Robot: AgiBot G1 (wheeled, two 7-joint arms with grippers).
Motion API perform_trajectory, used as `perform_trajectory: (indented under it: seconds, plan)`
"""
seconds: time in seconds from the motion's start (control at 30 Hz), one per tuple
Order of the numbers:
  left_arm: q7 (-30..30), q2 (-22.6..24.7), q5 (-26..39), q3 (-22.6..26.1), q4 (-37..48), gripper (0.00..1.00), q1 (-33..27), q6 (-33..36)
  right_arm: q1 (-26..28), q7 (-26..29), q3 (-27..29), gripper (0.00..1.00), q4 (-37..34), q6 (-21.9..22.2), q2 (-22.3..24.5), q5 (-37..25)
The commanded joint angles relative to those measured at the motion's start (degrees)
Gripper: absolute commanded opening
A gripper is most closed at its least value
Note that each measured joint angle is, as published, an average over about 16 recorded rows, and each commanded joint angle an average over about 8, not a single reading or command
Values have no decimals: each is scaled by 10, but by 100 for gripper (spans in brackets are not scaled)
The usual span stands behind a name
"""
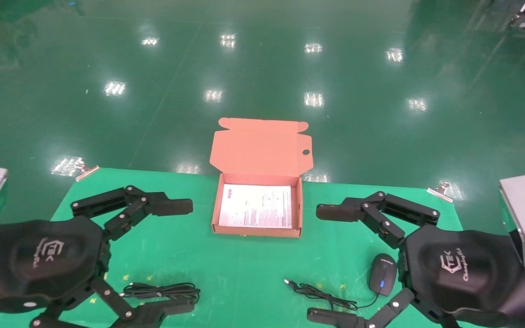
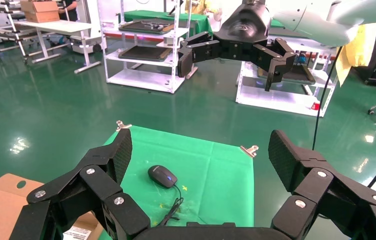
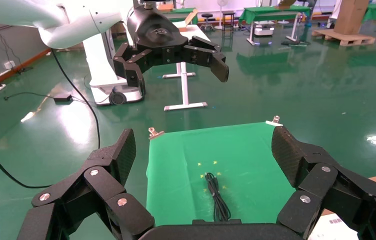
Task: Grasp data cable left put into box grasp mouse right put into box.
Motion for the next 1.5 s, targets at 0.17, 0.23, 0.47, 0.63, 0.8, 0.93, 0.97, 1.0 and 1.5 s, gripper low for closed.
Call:
perform_trajectory:
  seconds: [0.17, 0.23, 0.47, 0.63, 0.8, 0.93, 0.97, 1.0, 1.5]
  plan:
    - [0, 0, 0, 0, 0, 100, 0, 0, 0, 0, 0, 100, 0, 0, 0, 0]
    - [0, 0, 0, 0, 0, 100, 0, 0, 0, 0, 0, 100, 0, 0, 0, 0]
    - [0, 1, 1, 1, 0, 100, 0, -1, 0, 0, 0, 100, 0, 0, 0, 0]
    - [0, 1, 3, 1, 0, 100, -1, -1, 0, 0, 0, 100, 0, 0, 0, 0]
    - [-7, 3, 28, 16, -2, 100, -8, 3, 4, 2, -6, 100, 0, -1, 7, -18]
    - [-20, 8, 84, 46, -4, 100, -29, 11, 28, 12, -29, 100, 13, -12, 20, -77]
    - [-23, 11, 101, 55, -4, 100, -36, 14, 39, 16, -38, 100, 17, -17, 22, -97]
    - [-26, 14, 118, 64, -4, 100, -44, 17, 52, 18, -49, 100, 22, -23, 23, -121]
    - [-12, 89, 452, 227, -30, 100, -185, 28, 324, 5, -395, 100, 36, -53, -67, -460]
